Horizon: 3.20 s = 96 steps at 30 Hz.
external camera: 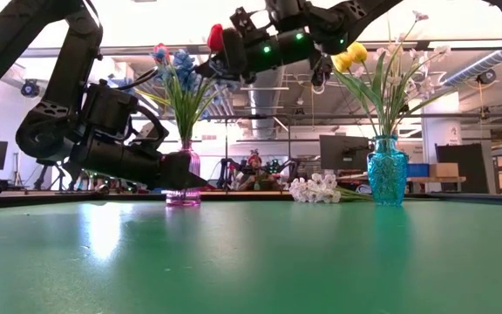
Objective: Sort flowers into vase by color
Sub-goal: Put the red tulip into the purple vase, then put the white flowers into the blue vase
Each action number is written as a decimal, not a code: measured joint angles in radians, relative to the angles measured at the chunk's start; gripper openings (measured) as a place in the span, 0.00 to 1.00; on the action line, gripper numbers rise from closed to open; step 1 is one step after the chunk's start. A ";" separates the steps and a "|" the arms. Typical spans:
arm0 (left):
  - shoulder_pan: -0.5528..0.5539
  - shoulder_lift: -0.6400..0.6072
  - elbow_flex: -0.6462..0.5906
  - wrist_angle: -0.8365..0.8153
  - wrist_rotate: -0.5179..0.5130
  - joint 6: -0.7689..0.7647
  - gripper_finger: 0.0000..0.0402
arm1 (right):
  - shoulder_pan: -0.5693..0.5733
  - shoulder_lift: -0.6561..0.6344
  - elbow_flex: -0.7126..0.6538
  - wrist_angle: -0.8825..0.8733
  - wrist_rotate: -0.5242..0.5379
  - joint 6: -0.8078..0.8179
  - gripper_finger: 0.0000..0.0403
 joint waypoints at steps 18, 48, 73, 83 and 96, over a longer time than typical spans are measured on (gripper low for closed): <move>0.000 0.000 0.000 0.000 0.000 0.009 0.64 | 0.014 -0.028 0.000 -0.026 0.002 -0.012 0.04; 0.000 0.000 0.000 0.000 0.001 0.007 0.64 | 0.011 0.024 0.000 0.050 0.045 -0.046 0.04; 0.000 0.000 -0.018 0.010 0.000 -0.002 0.79 | 0.010 -0.021 -0.002 -0.020 0.054 -0.021 0.56; 0.000 -0.018 -0.026 0.014 -0.002 -0.023 0.79 | 0.011 -0.072 -0.002 -0.088 0.054 -0.002 0.65; 0.000 -0.040 -0.064 0.015 -0.002 -0.049 0.79 | 0.011 -0.109 -0.002 -0.157 0.079 -0.003 0.66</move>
